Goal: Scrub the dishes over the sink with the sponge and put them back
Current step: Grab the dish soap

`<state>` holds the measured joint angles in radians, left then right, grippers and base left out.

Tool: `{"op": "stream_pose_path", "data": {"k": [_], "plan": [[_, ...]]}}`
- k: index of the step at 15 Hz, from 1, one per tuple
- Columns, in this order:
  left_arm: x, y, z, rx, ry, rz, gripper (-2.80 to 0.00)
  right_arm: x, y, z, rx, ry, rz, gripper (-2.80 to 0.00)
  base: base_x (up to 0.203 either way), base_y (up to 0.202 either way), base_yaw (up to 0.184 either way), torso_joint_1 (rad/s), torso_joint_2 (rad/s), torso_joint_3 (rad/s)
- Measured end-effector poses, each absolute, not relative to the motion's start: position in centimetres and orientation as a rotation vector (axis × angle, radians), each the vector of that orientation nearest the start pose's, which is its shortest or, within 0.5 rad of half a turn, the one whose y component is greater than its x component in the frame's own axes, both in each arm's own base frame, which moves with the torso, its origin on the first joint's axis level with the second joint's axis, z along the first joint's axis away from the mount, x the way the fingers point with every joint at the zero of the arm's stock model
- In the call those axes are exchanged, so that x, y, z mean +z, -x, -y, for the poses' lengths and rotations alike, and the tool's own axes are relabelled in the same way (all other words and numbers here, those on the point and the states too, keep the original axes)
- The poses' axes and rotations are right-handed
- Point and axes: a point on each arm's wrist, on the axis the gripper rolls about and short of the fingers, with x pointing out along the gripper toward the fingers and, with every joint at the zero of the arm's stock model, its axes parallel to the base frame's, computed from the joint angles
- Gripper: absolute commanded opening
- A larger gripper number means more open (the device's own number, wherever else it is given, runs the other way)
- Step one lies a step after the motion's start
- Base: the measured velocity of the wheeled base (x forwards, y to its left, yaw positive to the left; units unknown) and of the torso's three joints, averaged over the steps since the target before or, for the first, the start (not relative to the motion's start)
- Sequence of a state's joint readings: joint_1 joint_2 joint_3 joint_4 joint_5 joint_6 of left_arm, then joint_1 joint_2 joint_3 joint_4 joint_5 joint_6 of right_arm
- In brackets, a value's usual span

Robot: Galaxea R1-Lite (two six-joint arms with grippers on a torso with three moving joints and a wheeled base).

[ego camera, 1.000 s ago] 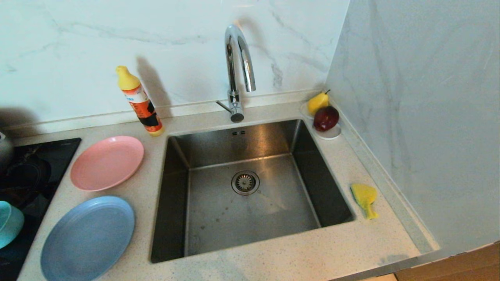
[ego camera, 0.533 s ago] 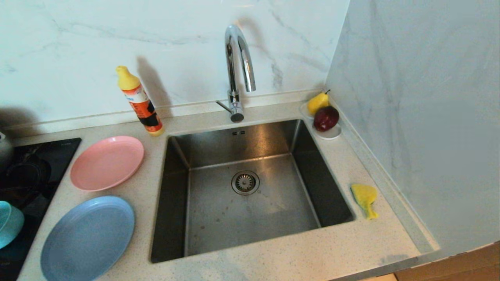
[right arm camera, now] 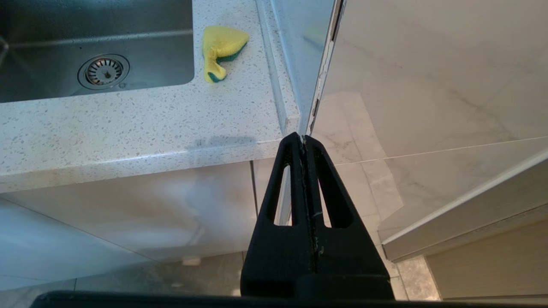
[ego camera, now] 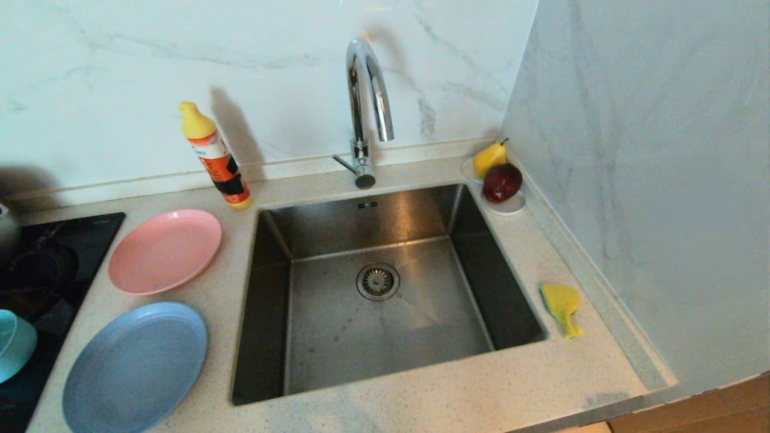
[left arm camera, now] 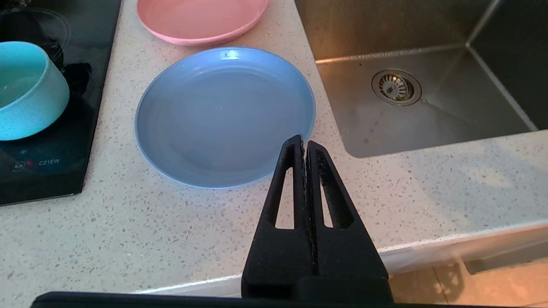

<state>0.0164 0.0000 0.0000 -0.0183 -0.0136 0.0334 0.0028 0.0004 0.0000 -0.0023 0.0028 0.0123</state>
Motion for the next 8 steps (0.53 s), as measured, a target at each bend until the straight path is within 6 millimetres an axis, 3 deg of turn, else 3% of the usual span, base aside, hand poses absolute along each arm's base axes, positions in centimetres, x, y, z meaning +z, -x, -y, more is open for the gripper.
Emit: {"op": "stream_pose_path", "data": {"k": [6,8], "plan": [[8.1,2.4,0.0,0.013,-0.026,0.012,-2.80,7.6,2.3,0.0,0.006,-0.012,0.002,-2.80,0.000,0.000,0.000,0.000,0.00,0.000],[10.5,3.1,0.1,0.017,-0.026,0.065,-2.80,7.6,2.3,0.0,0.006,-0.012,0.002,-2.80,0.000,0.000,0.000,0.000,0.00,0.000]]}}
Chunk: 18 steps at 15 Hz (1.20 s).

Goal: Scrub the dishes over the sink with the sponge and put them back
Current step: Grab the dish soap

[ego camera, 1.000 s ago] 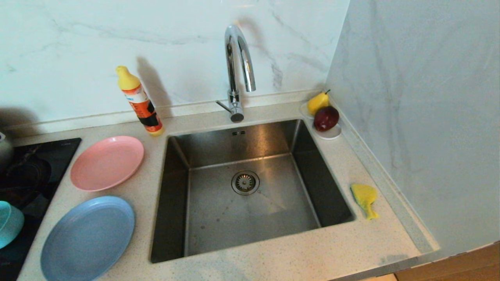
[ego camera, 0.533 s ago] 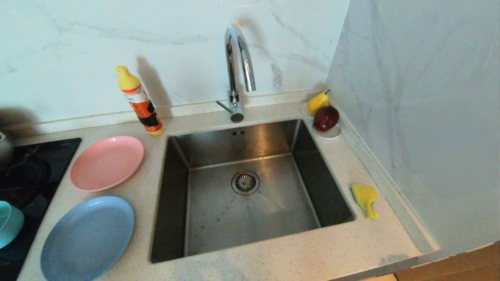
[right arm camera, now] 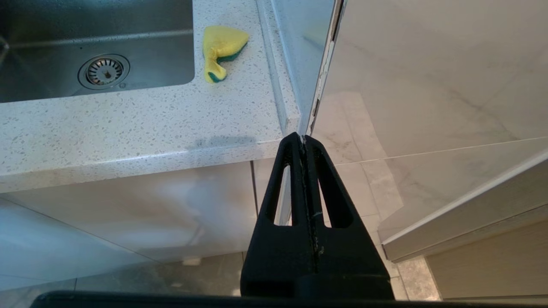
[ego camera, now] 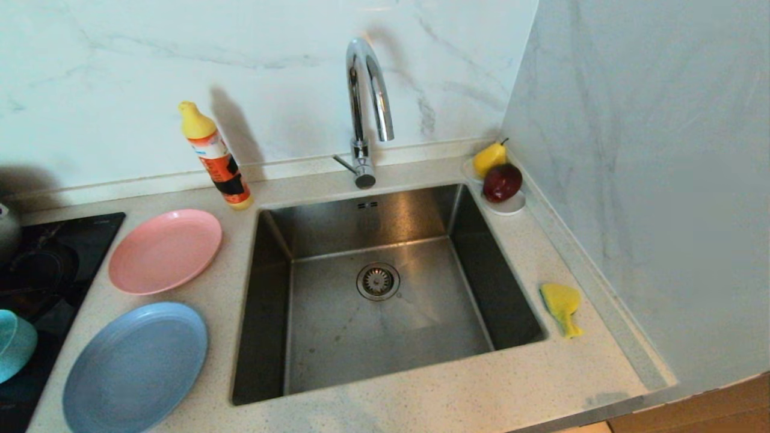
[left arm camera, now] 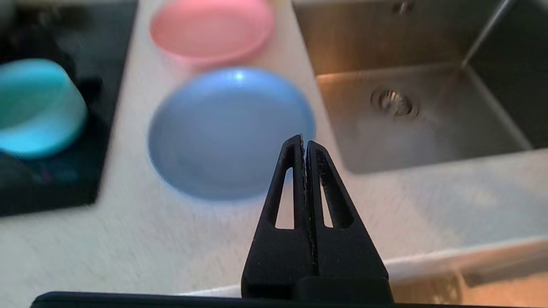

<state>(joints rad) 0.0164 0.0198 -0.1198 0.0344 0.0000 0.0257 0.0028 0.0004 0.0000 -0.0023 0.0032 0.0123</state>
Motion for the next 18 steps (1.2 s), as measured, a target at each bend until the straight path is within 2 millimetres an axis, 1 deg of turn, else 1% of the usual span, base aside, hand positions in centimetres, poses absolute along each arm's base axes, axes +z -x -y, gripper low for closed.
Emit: {"op": "stream_pose_path", "data": {"k": [1,3,5,6,8,10,12,13,16,18], "plan": [[11.9,3.4,0.1,0.019,-0.025,0.089,-2.80,7.6,2.3,0.0,0.006,-0.012,0.002,-2.80,0.000,0.000,0.000,0.000,0.00,0.000],[14.8,3.2,0.0,0.020,-0.006,0.099,-2.80,7.6,2.3,0.0,0.005,-0.012,0.001,-2.80,0.000,0.000,0.000,0.000,0.00,0.000],[18.2,1.9,0.0,0.027,0.016,0.084,-2.80,7.6,2.3,0.0,0.005,-0.012,0.002,-2.80,0.000,0.000,0.000,0.000,0.00,0.000],[20.0,0.8,0.0,0.041,0.025,0.075,-2.80,7.6,2.3,0.0,0.006,-0.012,0.002,-2.80,0.000,0.000,0.000,0.000,0.00,0.000],[23.0,-2.7,-0.2,0.080,0.043,0.049,-2.80,7.6,2.3,0.0,0.006,-0.012,0.001,-2.80,0.000,0.000,0.000,0.000,0.00,0.000],[25.0,-7.3,-0.4,0.131,0.051,0.015,-2.80,7.6,2.3,0.0,0.006,-0.012,0.002,-2.80,0.000,0.000,0.000,0.000,0.00,0.000],[25.4,-12.2,-0.6,0.180,0.058,-0.024,-2.80,7.6,2.3,0.0,0.005,-0.012,0.001,-2.80,0.000,0.000,0.000,0.000,0.00,0.000],[25.1,-14.7,-0.7,0.200,0.063,-0.046,-2.80,7.6,2.3,0.0,0.006,-0.012,0.001,-2.80,0.000,0.000,0.000,0.000,0.00,0.000],[22.9,-21.3,-0.9,0.247,0.074,-0.086,-2.80,7.6,2.3,0.0,0.006,-0.012,0.002,-2.80,0.000,0.000,0.000,0.000,0.00,0.000],[21.3,-24.5,-1.0,0.263,0.074,-0.078,-2.80,7.6,2.3,0.0,0.006,-0.012,0.002,-2.80,0.000,0.000,0.000,0.000,0.00,0.000]]}}
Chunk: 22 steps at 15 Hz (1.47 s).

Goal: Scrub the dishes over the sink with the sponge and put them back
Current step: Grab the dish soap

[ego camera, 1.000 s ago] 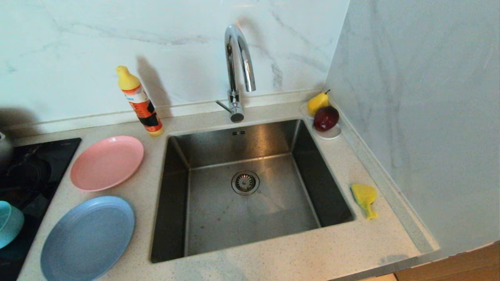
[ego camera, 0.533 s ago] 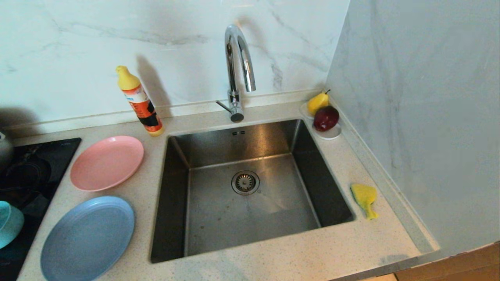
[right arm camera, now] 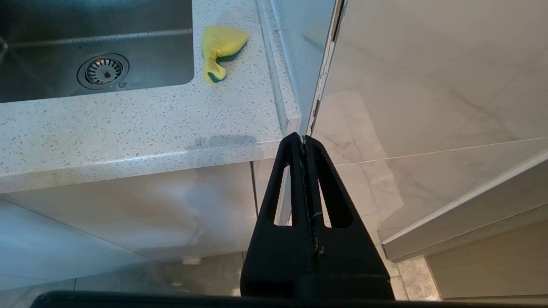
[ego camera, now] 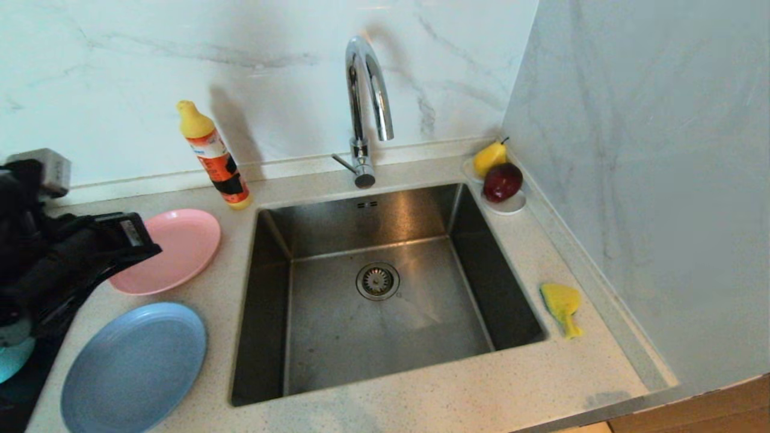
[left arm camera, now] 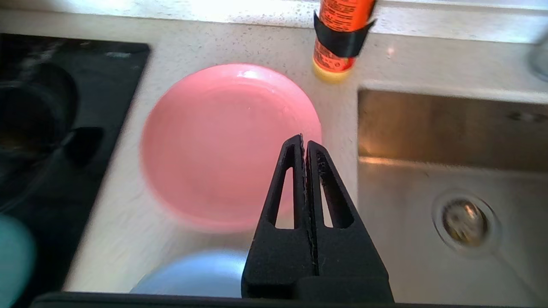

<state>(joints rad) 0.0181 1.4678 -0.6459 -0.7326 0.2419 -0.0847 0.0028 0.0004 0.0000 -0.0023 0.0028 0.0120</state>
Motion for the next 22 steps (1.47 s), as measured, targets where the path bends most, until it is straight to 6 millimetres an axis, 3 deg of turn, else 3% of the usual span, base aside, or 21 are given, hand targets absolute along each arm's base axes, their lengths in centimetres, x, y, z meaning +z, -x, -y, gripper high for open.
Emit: {"op": "stream_pose_path", "data": {"k": [4,9,10,17,22], "plan": [[17.5,-29.1,-1.1,0.273,0.073,-0.062,-2.80,7.6,2.3,0.0,0.005,-0.013,0.001,-2.80,0.000,0.000,0.000,0.000,0.00,0.000],[14.3,-31.9,-1.1,0.272,0.079,-0.007,-2.80,7.6,2.3,0.0,0.006,-0.012,0.001,-2.80,0.000,0.000,0.000,0.000,0.00,0.000],[13.9,-32.2,-1.1,0.271,0.073,0.001,0.00,7.6,2.3,0.0,0.006,-0.012,0.001,-2.80,0.000,0.000,0.000,0.000,0.00,0.000],[12.2,-33.8,-1.2,0.268,0.065,0.044,0.00,7.6,2.3,0.0,0.005,-0.012,0.001,-2.80,0.000,0.000,0.000,0.000,0.00,0.000],[12.1,-35.8,-1.2,0.269,0.046,0.077,0.00,7.6,2.3,0.0,0.006,-0.012,0.002,-2.80,0.000,0.000,0.000,0.000,0.00,0.000]]}}
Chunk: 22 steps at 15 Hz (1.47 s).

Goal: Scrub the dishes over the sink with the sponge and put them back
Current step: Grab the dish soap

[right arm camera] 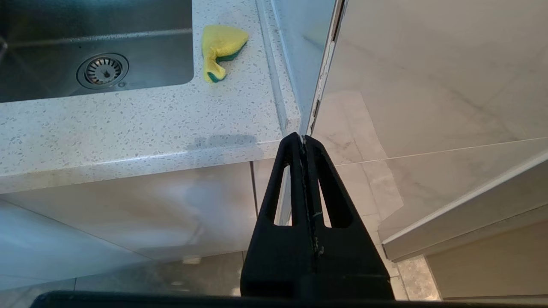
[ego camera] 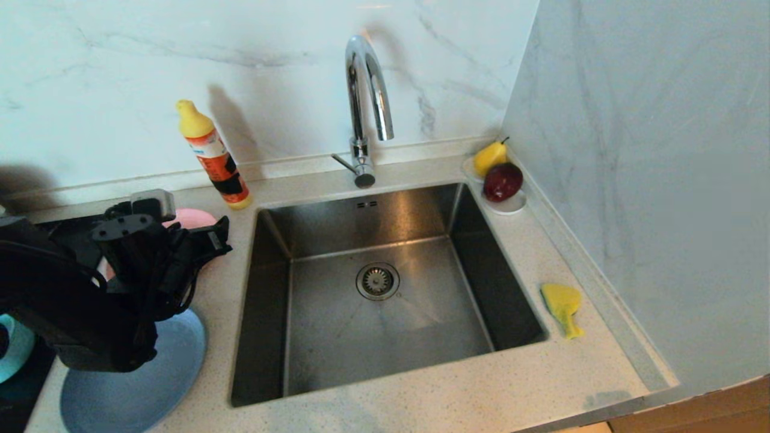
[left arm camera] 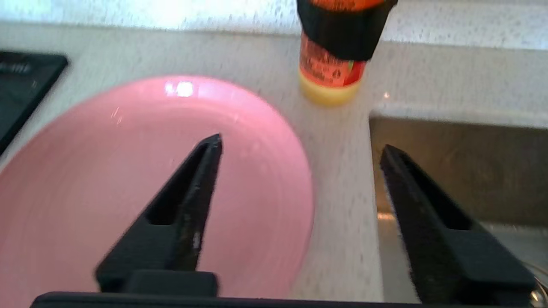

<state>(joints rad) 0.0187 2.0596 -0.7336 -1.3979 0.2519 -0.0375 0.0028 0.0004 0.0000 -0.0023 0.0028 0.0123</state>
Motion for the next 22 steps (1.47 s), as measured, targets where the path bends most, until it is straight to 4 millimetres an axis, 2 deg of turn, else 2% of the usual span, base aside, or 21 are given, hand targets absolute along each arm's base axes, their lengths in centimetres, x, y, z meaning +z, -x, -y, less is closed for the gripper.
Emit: {"op": "stream_pose_path", "data": {"k": [6,13,22], "plan": [[12.0,-38.6,-1.5,0.277,0.036,0.127,0.00,7.6,2.3,0.0,0.006,-0.012,0.002,-2.80,0.000,0.000,0.000,0.000,0.00,0.000],[11.3,-42.6,-2.7,0.302,0.040,0.194,0.00,7.6,2.3,0.0,0.005,-0.012,0.002,-2.80,0.000,0.000,0.000,0.000,0.00,0.000],[11.8,-45.9,-2.8,0.300,0.037,0.253,0.00,7.6,2.3,0.0,0.006,-0.012,0.002,-2.80,0.000,0.000,0.000,0.000,0.00,0.000]]}}
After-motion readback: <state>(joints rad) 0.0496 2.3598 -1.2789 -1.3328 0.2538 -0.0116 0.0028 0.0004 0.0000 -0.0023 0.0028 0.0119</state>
